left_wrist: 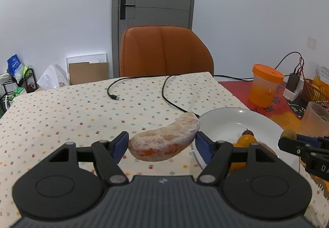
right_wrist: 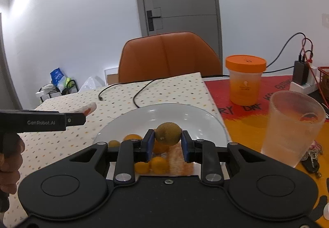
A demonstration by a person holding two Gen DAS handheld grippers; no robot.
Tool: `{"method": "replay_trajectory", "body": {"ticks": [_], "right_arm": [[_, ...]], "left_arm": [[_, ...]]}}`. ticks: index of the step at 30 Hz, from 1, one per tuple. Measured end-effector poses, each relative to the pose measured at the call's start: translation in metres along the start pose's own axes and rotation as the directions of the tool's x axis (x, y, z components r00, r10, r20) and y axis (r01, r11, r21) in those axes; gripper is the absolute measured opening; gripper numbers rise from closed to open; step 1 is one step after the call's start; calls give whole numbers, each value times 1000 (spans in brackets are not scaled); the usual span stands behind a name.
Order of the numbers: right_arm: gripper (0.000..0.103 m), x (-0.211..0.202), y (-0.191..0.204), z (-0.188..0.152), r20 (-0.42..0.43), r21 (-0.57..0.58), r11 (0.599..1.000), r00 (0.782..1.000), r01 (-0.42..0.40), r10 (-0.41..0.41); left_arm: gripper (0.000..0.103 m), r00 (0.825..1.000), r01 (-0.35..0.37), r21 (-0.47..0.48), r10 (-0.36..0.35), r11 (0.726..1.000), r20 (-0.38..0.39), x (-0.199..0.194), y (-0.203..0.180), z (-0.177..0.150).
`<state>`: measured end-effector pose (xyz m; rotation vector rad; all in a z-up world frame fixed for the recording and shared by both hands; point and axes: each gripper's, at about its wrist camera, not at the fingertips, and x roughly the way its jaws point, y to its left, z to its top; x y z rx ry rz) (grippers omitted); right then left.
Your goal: Organize fruits
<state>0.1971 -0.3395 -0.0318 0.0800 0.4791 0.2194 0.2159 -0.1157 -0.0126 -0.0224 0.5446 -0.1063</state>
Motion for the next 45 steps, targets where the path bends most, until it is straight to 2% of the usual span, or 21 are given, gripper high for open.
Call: {"method": "replay_trajectory", "body": {"ticks": [22, 28, 45], "right_arm": [[26, 20, -38, -5, -3, 49, 999, 1000, 17, -17], [27, 18, -41, -7, -1, 64, 998, 1000, 14, -14], [28, 2, -17, -6, 7, 31, 999, 1000, -14, 14]], "left_arm": [[70, 999, 41, 43, -39, 998, -28, 34, -45, 9], [71, 996, 78, 33, -76, 996, -50, 40, -52, 10], [75, 999, -1, 27, 2, 1000, -41, 11, -25, 2]]}}
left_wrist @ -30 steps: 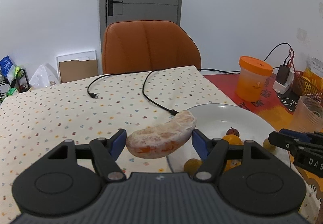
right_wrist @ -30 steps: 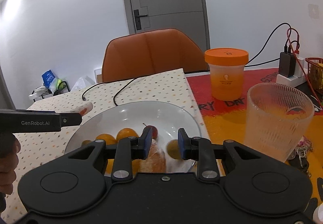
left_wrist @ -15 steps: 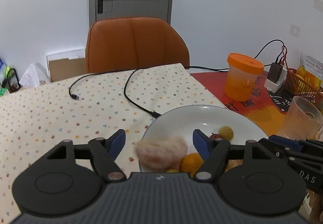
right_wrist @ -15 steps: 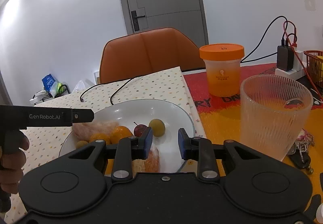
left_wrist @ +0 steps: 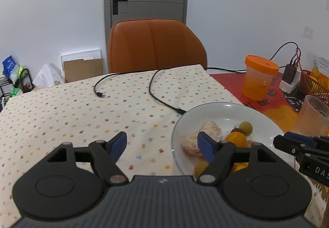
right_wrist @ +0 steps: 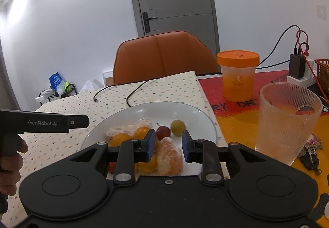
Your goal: Organize fruits
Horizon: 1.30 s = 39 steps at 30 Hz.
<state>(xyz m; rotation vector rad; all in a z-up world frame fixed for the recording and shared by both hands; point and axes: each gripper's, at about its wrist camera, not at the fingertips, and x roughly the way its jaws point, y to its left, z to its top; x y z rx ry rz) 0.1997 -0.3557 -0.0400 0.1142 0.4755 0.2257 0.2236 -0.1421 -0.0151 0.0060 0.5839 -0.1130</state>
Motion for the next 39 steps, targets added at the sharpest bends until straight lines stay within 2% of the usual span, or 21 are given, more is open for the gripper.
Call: {"method": "replay_trajectory", "body": {"ticks": [6, 13, 17, 20, 28, 35, 39], "right_arm": [[31, -13, 5, -3, 0, 22, 1000, 1000, -21, 21], [39, -23, 8, -7, -18, 44, 999, 1000, -16, 17], [50, -29, 11, -8, -19, 47, 999, 1000, -8, 8], [53, -35, 17, -9, -20, 37, 999, 1000, -3, 4], [71, -52, 30, -11, -16, 19, 1000, 1000, -3, 4], [89, -68, 43, -11, -2, 9, 1000, 1000, -7, 7], [98, -76, 51, -12, -3, 10, 1000, 1000, -10, 10]], "left_arm": [[77, 999, -32, -11, 32, 999, -7, -22, 6, -8], [80, 1000, -6, -9, 6, 1000, 4, -45, 7, -19], [81, 1000, -3, -36, 3, 999, -6, -51, 14, -25], [82, 1000, 0, -51, 0, 999, -10, -58, 19, -29], [93, 1000, 3, -78, -2, 997, 3, -81, 31, -38], [97, 1000, 25, -86, -25, 996, -3, -102, 42, -46], [97, 1000, 2, -98, -3, 995, -6, -113, 49, -51]]}}
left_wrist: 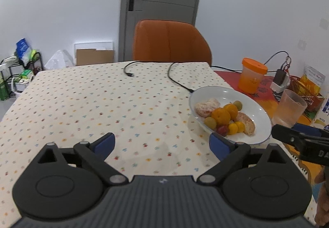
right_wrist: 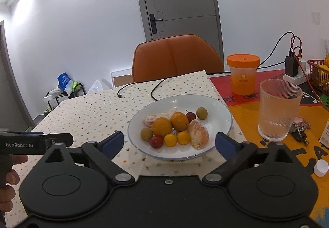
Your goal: Organize fruits
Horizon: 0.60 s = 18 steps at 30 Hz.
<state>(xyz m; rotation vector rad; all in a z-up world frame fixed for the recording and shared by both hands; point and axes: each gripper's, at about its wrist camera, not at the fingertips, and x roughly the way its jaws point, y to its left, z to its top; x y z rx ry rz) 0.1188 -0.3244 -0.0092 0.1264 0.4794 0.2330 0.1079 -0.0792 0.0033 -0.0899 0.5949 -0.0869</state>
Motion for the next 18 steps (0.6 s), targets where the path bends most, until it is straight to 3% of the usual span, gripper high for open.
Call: {"method": "replay_trajectory", "body": {"ticks": [2, 18], "right_arm": [[103, -3, 2, 0, -5, 7, 1000, 1000, -5, 5], [103, -25, 24, -10, -39, 7, 1000, 999, -30, 30]], "left_arm": [[97, 1000, -2, -9, 2, 1000, 0, -6, 5, -1], [98, 1000, -25, -15, 25, 1000, 3, -44, 26, -20]]}}
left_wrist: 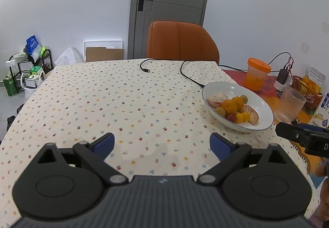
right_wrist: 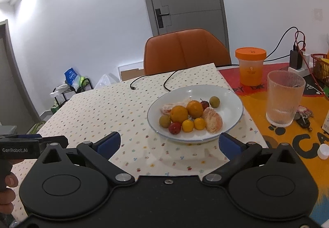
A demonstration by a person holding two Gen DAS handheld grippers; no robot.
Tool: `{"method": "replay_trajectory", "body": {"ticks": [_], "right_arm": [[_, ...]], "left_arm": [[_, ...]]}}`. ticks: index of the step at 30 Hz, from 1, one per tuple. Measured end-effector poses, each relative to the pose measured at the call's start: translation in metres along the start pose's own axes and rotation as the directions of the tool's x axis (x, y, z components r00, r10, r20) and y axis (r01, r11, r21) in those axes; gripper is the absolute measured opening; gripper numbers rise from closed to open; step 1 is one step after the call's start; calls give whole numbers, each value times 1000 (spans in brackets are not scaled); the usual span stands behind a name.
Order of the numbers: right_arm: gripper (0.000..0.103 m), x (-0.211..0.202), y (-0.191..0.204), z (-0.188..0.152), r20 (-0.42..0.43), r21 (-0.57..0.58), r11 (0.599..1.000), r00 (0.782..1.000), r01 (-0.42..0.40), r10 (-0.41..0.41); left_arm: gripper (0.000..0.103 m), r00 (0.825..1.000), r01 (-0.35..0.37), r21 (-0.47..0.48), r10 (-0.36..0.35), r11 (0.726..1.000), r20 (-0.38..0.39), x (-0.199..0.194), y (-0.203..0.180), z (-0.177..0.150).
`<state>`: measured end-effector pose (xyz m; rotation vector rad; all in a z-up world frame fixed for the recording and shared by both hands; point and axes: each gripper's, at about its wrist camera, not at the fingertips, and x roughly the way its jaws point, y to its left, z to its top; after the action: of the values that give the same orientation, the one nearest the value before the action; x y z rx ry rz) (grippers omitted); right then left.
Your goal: Organize fruits
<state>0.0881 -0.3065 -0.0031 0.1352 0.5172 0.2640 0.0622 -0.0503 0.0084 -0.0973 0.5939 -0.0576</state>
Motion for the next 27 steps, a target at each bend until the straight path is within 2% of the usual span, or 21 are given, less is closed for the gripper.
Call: {"method": "replay_trajectory", "body": {"ticks": [19, 27], "right_arm": [[103, -29, 18, -21, 5, -33, 998, 999, -46, 46], [103, -47, 29, -16, 6, -42, 998, 999, -45, 45]], "left_arm": [[100, 999, -35, 20, 34, 999, 37, -48, 14, -27], [100, 998, -27, 13, 26, 1000, 56, -68, 29, -28]]}}
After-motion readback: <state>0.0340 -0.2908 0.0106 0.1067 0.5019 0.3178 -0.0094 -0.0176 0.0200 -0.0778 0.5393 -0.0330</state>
